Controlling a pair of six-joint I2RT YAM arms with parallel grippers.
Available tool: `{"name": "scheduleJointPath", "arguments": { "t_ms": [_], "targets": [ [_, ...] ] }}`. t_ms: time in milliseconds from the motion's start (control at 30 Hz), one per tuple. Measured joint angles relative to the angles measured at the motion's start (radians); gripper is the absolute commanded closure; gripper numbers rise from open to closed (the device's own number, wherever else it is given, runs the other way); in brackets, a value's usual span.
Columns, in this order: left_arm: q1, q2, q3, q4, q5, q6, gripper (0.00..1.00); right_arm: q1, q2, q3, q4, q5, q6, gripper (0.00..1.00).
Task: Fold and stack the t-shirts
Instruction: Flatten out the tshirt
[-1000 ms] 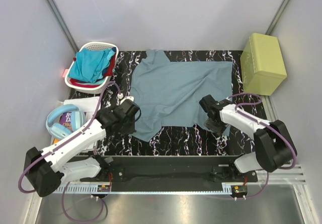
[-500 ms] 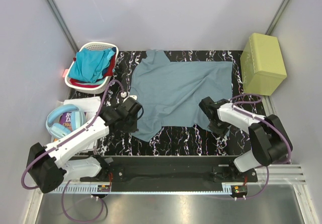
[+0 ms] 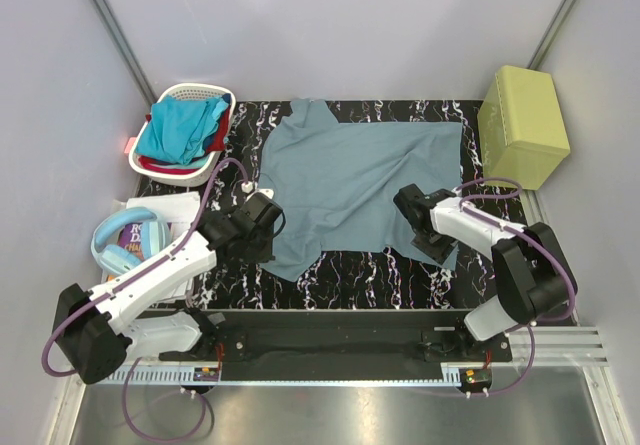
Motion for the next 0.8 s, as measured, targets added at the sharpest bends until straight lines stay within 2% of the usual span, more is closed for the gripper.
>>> {"name": "scheduleJointPath", "arguments": {
  "t_ms": [433,533,567,800],
  "targets": [
    [0.0,0.0,0.005,0.001,0.0,0.015,1.0,-0.005,0.071,-0.002,0.025,-0.004,0.0,0.48],
    [0.001,0.0,0.011,0.004,0.0,0.02,1.0,-0.006,0.072,-0.002,0.029,-0.005,0.001,0.58],
    [0.002,0.0,0.013,0.004,0.0,0.023,1.0,-0.006,0.073,-0.002,0.034,-0.007,0.001,0.65],
    [0.007,0.0,0.02,0.005,0.0,0.031,1.0,-0.009,0.074,-0.008,0.07,-0.016,0.001,0.84]
  ]
}}
